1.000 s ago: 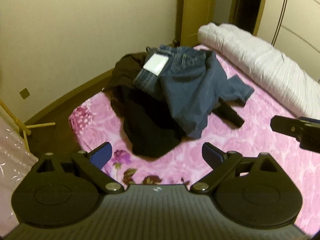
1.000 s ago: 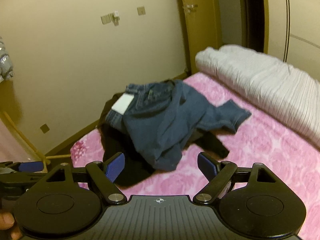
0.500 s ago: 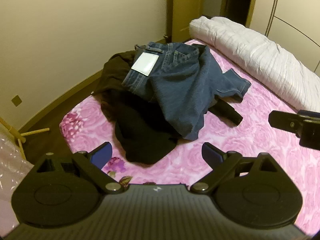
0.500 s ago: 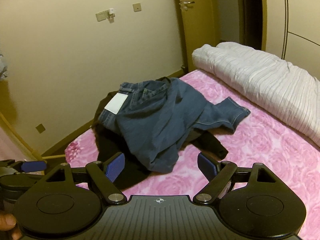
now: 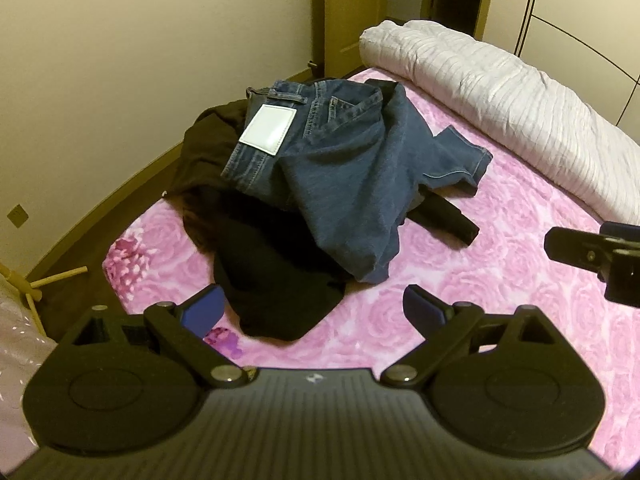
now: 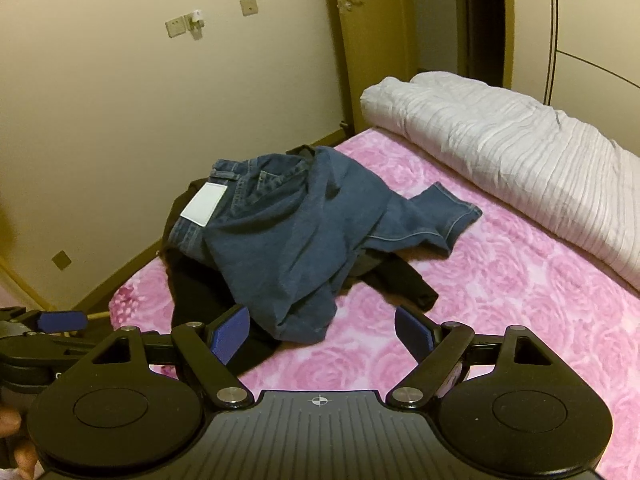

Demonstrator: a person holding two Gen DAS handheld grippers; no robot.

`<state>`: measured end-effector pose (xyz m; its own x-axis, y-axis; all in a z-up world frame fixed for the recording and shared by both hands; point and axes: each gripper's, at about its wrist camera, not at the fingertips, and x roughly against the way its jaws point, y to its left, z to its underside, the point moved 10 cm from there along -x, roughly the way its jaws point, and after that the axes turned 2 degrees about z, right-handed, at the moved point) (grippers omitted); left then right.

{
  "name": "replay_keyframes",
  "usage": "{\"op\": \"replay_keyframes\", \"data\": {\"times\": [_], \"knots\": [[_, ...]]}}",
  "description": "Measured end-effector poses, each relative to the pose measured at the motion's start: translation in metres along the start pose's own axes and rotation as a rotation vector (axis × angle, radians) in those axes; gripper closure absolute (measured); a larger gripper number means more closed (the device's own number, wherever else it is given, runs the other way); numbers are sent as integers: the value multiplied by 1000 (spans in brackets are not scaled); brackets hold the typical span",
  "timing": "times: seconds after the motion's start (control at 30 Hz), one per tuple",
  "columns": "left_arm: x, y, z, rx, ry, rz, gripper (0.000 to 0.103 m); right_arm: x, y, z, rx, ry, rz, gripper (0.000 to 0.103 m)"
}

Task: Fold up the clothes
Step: 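Move both grippers toward the crumpled blue jeans on the bed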

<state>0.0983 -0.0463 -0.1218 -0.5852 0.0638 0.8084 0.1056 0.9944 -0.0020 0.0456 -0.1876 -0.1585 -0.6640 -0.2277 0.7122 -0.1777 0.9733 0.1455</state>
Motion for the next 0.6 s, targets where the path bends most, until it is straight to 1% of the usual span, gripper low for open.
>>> {"op": "replay_keyframes", "data": {"times": [0.1,0.2,0.33,0.53,0.6], "knots": [[-5,-1,1,-4,19,-12,9,-2,-3,1,-4,6,6,20],[-9,-1,2,-2,38,-41,10,-3,-6,3,-11,14,11,20],[-11,-4,3,3,47,-27,11,-4,-11,5,-20,21,14,20],[-12,-3,3,37,48,-13,11,-4,-15,4,-27,24,15,20],[-14,-4,5,50,59,-7,11,-5,-15,4,-28,26,15,20]]}}
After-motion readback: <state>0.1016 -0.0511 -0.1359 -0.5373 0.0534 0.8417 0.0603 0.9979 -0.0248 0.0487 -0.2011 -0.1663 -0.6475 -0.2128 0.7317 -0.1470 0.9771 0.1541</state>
